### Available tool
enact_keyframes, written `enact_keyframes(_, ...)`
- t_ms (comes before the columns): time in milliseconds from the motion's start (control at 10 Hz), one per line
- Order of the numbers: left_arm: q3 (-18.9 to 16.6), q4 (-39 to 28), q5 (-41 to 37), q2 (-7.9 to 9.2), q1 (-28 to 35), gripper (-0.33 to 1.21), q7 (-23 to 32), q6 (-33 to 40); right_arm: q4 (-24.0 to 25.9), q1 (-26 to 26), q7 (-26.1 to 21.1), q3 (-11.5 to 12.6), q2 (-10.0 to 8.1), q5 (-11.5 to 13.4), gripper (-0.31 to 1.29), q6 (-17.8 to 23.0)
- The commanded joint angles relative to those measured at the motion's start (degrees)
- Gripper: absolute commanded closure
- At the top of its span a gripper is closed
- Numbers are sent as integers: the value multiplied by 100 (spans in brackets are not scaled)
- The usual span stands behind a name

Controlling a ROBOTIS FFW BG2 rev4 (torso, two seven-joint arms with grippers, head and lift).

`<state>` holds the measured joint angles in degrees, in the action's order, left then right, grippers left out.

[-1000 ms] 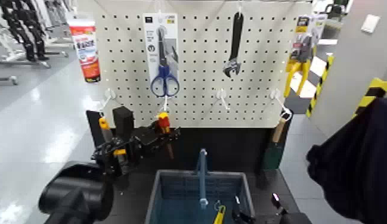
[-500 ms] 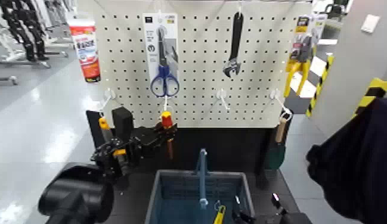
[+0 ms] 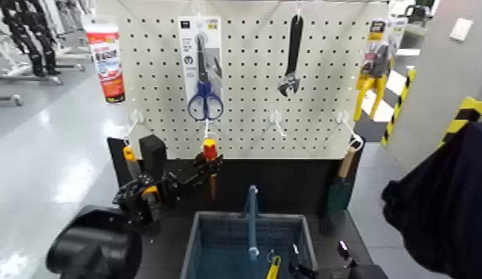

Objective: Put the red screwdriver into the crate.

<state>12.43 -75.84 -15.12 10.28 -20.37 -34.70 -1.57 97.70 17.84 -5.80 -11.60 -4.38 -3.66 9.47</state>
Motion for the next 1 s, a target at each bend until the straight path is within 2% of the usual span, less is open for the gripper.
enact_keyframes(100,-57,-370,-26,-9,253,113,33,-107,4,0,0,0,-1,-12,14,-16)
enact_keyframes(700,-110,-1232,-176,44,702,113,104,-344,12,0,0,-9,-1,-21,14,-60)
enact_keyframes(1000,-215,-1829,-316,44,1053,113,227,-977,21,17,0,17,7,-30,14,-69)
